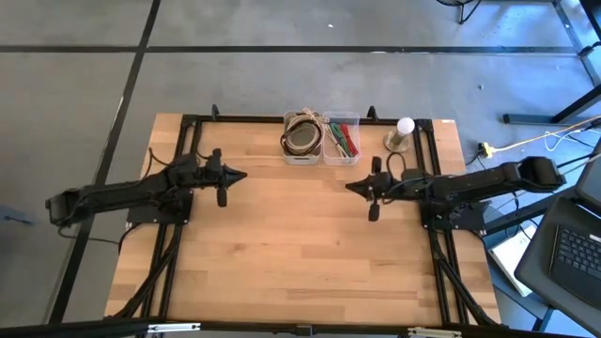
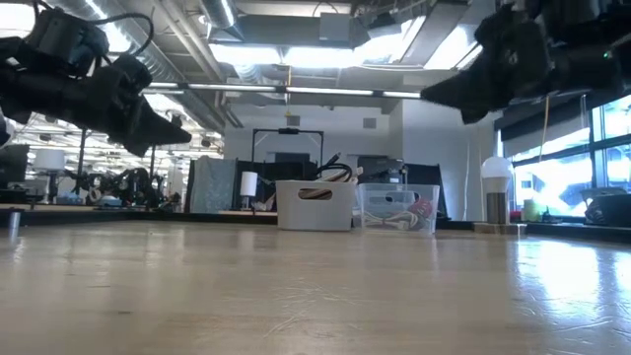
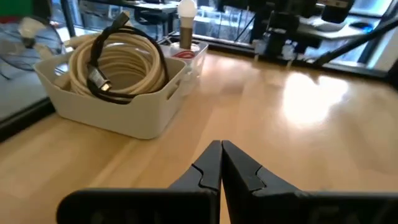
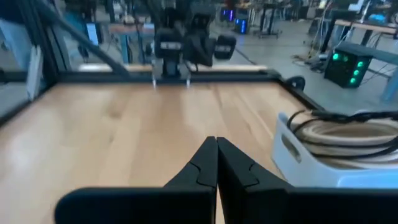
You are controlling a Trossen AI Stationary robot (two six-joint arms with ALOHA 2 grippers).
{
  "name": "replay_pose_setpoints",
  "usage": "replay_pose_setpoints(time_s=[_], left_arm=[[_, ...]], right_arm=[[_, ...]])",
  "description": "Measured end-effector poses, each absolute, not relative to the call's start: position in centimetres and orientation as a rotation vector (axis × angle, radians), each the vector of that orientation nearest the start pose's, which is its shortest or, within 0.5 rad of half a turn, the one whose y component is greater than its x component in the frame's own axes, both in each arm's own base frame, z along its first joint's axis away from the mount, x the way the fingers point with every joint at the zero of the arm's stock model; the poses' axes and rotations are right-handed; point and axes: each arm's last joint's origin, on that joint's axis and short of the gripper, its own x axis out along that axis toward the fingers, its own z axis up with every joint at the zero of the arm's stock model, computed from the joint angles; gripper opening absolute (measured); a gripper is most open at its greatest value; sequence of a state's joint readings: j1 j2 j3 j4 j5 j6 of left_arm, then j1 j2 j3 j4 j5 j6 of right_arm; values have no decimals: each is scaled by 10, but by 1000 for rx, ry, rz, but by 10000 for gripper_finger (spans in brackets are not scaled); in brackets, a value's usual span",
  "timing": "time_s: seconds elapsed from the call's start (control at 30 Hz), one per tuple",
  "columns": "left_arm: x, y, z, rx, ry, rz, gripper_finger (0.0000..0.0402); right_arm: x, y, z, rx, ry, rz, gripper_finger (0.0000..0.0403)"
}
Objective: Pick & Place USB Port
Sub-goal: Return to Home Position
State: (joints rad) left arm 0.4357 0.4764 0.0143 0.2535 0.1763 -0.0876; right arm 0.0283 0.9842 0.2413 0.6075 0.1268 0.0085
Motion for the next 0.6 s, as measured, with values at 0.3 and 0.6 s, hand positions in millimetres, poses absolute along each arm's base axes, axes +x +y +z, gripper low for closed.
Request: replay_pose_setpoints(time_s=[0.3,0.6], left_arm=[[120,52,142,-107,252,291,1],[116,59,143,-133,244,306,1]], right_arm=[[196,-12,168,-7,280,-101,0],[168,-12,174,25,401,-93,0]])
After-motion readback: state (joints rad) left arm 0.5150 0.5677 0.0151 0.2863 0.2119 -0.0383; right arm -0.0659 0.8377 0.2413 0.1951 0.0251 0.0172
